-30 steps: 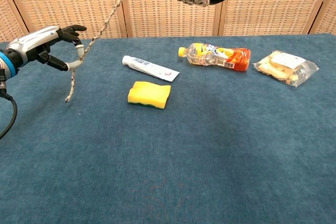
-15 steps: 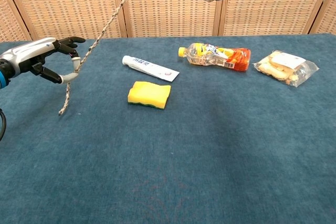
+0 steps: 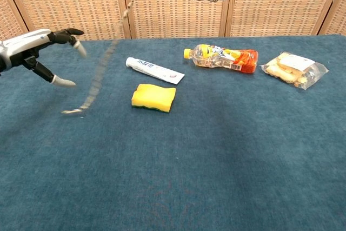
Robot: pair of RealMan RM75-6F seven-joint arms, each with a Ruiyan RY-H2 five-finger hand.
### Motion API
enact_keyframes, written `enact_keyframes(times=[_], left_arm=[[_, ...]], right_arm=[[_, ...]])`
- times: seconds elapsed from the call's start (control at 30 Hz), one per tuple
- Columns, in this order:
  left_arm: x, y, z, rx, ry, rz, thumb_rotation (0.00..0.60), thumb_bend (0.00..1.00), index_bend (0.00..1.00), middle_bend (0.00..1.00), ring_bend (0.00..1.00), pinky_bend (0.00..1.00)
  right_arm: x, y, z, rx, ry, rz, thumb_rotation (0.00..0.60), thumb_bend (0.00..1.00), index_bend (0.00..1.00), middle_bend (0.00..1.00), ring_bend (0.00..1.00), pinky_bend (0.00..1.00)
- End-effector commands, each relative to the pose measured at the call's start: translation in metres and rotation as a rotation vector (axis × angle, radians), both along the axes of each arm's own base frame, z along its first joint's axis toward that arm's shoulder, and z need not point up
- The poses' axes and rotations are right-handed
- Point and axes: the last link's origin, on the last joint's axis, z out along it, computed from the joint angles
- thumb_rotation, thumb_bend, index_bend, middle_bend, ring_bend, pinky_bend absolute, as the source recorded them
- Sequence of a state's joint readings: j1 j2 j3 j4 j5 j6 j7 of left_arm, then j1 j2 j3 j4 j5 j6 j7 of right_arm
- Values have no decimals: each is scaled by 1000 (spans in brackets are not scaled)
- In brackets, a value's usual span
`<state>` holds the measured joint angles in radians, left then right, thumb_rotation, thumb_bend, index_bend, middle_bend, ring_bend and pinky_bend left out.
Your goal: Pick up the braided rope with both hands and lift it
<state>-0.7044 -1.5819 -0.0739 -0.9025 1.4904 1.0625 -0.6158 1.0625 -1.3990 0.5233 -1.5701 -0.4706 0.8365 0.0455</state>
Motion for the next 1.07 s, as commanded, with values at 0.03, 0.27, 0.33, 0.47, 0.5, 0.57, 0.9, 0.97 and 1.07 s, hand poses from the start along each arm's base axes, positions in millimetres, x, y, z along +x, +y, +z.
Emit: enact_keyframes(times=[0.03, 0.27, 0.33, 0.47, 0.5, 0.57, 0.9, 0.97, 1.07], left_arm=[[-3, -6, 30, 64, 54, -7, 600, 0, 0, 0, 0, 0], [-14, -46, 90, 231, 224, 72, 600, 0, 0, 0, 0, 0], [-16, -57, 96, 263, 259, 100, 600, 0, 0, 0, 0, 0], [-25, -79, 111, 337, 316, 174, 600, 0, 0, 0, 0, 0], [-28, -86, 116, 361, 329, 201, 600, 0, 0, 0, 0, 0], [-34, -98, 123, 402, 348, 254, 600, 0, 0, 0, 0, 0], [-57, -157, 141, 424, 410, 530, 600, 0, 0, 0, 0, 0], [-59, -161, 140, 417, 412, 538, 600, 0, 0, 0, 0, 0], [-56, -161, 139, 420, 405, 510, 600, 0, 0, 0, 0, 0]], right_arm=[[-1, 2, 1, -2, 12, 12, 600, 827, 789, 895, 737, 958], [-5, 10, 3, -36, 110, 71, 600, 828, 789, 895, 737, 958], [-6, 12, 4, -48, 136, 86, 600, 827, 789, 895, 737, 958], [-6, 16, 4, -67, 177, 115, 600, 828, 789, 895, 737, 958], [-6, 17, 5, -76, 195, 126, 600, 828, 789, 895, 737, 958], [-7, 19, 5, -95, 237, 150, 600, 828, 789, 895, 737, 958], [-9, 30, 7, -162, 388, 235, 600, 828, 789, 895, 738, 958], [-9, 31, 7, -167, 399, 240, 600, 828, 789, 895, 737, 959], [-10, 33, 5, -174, 425, 251, 600, 828, 789, 895, 737, 958]])
